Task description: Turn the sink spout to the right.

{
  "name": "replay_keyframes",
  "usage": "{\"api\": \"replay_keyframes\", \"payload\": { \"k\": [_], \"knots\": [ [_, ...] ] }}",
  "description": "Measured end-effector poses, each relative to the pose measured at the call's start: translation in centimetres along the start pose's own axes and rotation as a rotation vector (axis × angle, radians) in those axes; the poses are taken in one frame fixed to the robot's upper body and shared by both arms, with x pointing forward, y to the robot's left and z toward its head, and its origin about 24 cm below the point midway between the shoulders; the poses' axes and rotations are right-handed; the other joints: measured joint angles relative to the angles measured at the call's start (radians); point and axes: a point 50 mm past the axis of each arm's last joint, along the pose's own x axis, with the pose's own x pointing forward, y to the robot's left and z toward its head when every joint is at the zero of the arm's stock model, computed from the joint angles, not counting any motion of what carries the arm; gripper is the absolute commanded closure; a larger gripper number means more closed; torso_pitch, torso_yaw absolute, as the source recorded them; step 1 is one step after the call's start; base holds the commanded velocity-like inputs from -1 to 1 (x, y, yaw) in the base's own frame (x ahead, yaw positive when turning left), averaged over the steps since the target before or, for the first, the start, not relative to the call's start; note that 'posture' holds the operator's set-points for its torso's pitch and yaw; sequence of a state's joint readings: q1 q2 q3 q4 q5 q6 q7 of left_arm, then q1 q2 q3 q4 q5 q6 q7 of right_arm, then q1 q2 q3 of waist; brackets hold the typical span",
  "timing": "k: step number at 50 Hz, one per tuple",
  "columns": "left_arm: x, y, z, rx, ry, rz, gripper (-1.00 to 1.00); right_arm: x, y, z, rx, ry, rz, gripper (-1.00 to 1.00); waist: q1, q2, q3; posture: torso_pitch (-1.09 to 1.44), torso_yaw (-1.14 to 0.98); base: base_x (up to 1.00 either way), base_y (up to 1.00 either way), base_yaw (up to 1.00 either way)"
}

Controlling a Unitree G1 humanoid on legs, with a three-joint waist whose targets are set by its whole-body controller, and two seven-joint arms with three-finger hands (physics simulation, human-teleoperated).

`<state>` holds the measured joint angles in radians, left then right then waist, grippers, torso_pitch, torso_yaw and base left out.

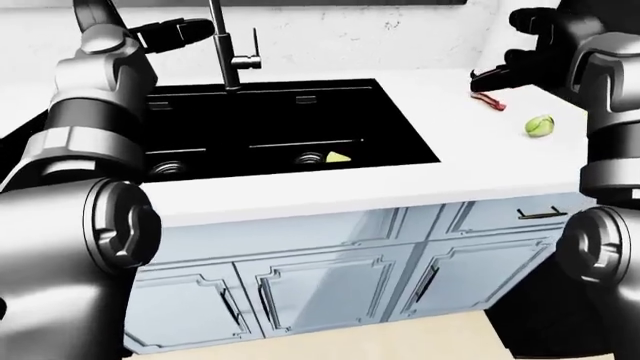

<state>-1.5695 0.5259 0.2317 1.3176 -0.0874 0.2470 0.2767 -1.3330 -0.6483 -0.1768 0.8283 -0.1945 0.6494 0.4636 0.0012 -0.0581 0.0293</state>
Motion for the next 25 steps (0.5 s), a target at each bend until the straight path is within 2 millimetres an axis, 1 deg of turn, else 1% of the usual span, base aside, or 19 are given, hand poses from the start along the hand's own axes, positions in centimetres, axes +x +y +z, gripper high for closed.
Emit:
{"api": "replay_keyframes", "payload": {
  "k": [2,6,9,11,12,13,15,16,18,22,24,25],
  "knots": [
    [0.0,0.1,0.0,0.002,0.010,0.002,-1.00,0.1,0.0,-0.3,0.003,0.024,0.000,-1.00,-0.002,0.009,-0.003,0.00,0.00,0.13,0.00,0.00],
    [0.0,0.5,0.8,-0.004,-0.014,0.019,-1.00,0.0,0.1,0.4,-0.004,0.006,0.002,-1.00,0.004,0.050,0.001,0.00,0.00,0.13,0.00,0.00],
    [0.0,0.5,1.3,-0.007,-0.037,0.026,-1.00,-0.2,0.0,0.6,-0.007,-0.007,0.001,-1.00,-0.003,0.089,0.000,0.00,0.00,0.13,0.00,0.00],
    [0.0,0.6,1.4,-0.007,-0.041,0.030,-1.00,-0.2,-0.1,0.6,-0.007,-0.010,-0.001,-1.00,-0.009,0.128,-0.004,0.00,0.00,0.13,0.00,0.00],
    [0.0,0.8,1.4,-0.007,-0.043,0.035,-1.00,-0.2,0.0,0.7,-0.009,-0.013,0.001,-1.00,-0.009,0.136,-0.007,0.00,0.00,0.13,0.00,0.00],
    [0.1,1.1,1.3,-0.005,-0.042,0.044,-1.00,-0.1,0.3,0.6,-0.011,-0.009,0.010,-1.00,-0.003,0.123,-0.001,0.00,0.00,0.13,0.00,0.00],
    [0.2,1.6,0.7,0.002,-0.018,0.062,-1.00,0.0,0.7,0.2,-0.010,0.006,0.027,-1.00,0.001,0.120,0.005,0.00,0.00,0.13,0.00,0.00],
    [0.3,1.7,0.4,0.007,-0.004,0.069,-1.00,0.0,0.7,0.1,-0.007,0.013,0.032,-1.00,0.002,0.116,0.004,0.00,0.00,0.12,0.00,0.00],
    [0.3,1.7,0.2,0.010,0.007,0.074,-1.00,0.0,0.5,-0.1,0.000,0.019,0.030,-1.00,0.001,0.100,0.001,0.00,0.00,0.13,0.00,0.00],
    [0.2,1.9,0.9,0.003,-0.013,0.078,-1.00,-0.4,0.1,0.5,-0.002,-0.008,0.013,-1.00,0.001,0.055,0.001,0.00,0.00,0.13,0.00,0.00],
    [0.2,2.2,1.2,-0.003,-0.021,0.087,-1.00,-0.5,0.0,1.0,-0.005,-0.024,0.010,-1.00,0.008,0.026,-0.002,0.00,0.00,0.13,0.00,0.00],
    [0.2,2.3,1.3,-0.005,-0.027,0.091,-1.00,-0.6,0.0,1.1,-0.006,-0.029,0.008,-1.00,0.011,0.007,-0.005,0.00,0.00,0.15,0.00,0.00]
  ]
}}
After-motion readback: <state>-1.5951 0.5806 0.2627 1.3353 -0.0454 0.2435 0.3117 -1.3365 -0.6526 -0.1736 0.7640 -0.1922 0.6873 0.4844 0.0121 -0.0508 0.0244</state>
